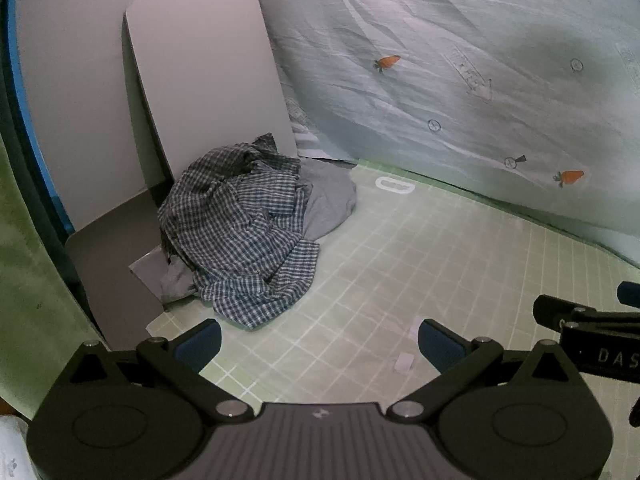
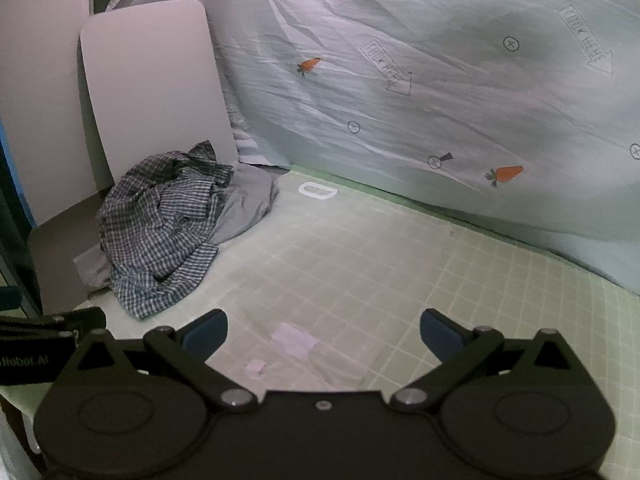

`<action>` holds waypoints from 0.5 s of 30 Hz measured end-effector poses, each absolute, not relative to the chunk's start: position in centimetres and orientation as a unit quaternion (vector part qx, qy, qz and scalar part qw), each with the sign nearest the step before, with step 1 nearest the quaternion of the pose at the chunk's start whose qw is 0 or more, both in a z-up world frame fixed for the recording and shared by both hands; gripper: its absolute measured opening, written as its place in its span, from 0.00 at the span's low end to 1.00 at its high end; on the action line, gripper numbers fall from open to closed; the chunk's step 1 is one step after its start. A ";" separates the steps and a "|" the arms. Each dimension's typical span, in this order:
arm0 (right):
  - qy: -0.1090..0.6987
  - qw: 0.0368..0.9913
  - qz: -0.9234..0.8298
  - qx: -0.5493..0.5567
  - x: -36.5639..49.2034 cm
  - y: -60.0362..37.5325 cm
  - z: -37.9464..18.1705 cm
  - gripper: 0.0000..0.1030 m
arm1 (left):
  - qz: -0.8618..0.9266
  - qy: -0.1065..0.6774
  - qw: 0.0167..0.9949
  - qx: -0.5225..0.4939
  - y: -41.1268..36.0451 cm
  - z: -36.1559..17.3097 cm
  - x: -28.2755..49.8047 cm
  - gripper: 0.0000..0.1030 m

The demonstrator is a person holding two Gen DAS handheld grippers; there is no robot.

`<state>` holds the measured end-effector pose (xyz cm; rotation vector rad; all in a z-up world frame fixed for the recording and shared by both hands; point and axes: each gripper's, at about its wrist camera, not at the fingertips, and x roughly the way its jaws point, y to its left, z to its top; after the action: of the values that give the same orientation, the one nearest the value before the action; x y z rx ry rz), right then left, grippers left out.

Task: Fold clothes

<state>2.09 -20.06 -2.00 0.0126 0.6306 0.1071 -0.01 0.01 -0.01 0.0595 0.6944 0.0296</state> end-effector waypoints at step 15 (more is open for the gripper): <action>0.310 0.949 0.055 0.000 2.9 -20.2 -2.7 1.00 | 0.027 0.340 0.939 0.033 -0.7 -1.3 -0.1 1.00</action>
<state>2.89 -20.24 -2.72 -0.0009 0.6301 0.1120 -0.12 -0.73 -1.31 0.0664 0.6945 0.0547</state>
